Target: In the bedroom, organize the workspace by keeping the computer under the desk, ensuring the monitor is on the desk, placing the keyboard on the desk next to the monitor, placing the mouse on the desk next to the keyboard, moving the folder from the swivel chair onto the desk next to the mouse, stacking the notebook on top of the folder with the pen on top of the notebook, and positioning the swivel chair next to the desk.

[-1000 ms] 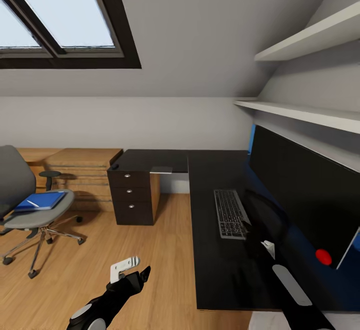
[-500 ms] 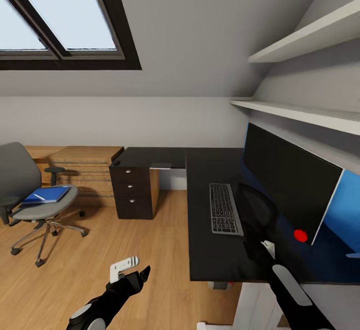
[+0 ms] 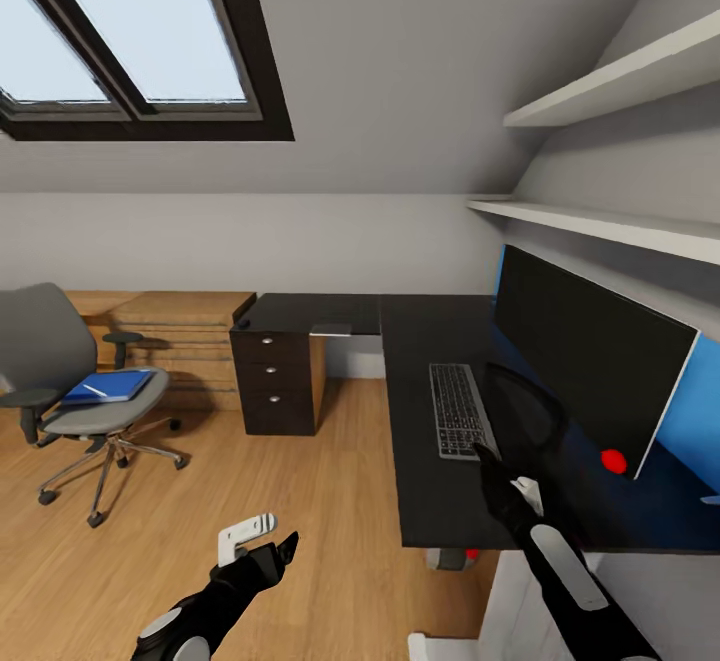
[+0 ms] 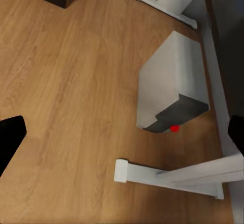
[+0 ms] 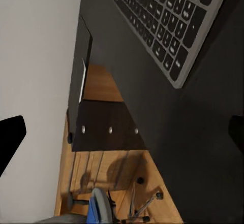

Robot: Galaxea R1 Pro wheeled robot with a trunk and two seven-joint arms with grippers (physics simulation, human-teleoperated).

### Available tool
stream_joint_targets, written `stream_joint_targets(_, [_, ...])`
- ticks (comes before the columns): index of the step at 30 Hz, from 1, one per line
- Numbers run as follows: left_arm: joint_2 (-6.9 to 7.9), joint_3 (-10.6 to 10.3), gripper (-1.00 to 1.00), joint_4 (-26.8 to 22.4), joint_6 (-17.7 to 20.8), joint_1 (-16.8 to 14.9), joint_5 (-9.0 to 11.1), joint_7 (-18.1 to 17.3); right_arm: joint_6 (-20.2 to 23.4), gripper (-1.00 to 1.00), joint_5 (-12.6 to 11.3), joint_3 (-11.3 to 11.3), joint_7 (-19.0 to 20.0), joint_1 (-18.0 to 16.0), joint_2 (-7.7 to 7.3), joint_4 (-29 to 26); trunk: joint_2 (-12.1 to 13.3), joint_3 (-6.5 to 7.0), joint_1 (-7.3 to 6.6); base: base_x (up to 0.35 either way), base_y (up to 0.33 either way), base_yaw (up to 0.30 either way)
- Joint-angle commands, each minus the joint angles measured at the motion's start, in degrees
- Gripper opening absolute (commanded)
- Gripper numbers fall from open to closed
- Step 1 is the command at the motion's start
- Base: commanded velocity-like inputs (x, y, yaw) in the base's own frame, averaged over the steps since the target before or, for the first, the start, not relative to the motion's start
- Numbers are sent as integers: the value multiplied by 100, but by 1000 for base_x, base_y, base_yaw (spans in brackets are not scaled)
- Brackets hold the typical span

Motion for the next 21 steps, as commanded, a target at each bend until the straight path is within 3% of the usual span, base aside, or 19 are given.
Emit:
stream_joint_targets(1, [6,-13,100,-8,0,-3,53,57,1,100,55,11,-94,-3,19,-60,-4,-6,0,-4,318,0])
stream_joint_targets(6, [1,-22,100,-8,-10,-3,27,66,6,100,866,63,-1027,-3,142,-606,-4,-6,0,114,310,0])
stream_joint_targets(9, [0,-31,100,-8,-19,-3,18,70,3,100,1397,308,-1637,-3,263,-868,-4,-6,0,216,271,0])
stream_joint_targets(13, [-2,-40,100,-8,-28,-3,13,77,0,100,1933,672,-2378,-3,423,-990,-4,-6,0,252,246,0])
stream_joint_targets(15, [-1,-41,100,-8,-29,-3,13,82,-1,100,2075,761,-2608,-3,488,-1007,-4,-6,0,265,236,0])
stream_joint_targets(17, [-1,-39,100,-8,-31,-3,12,87,-4,100,2366,883,-2956,-3,628,-1025,-4,-6,0,270,230,0])
stream_joint_targets(19, [-1,-38,100,-8,-32,-3,10,88,-11,100,2540,915,-3054,-3,692,-1029,-4,-6,0,273,227,0])
stream_joint_targets(21, [-1,-38,100,-8,-32,-3,9,89,-46,100,2864,948,-3139,-3,757,-1033,-4,-6,0,275,226,0])
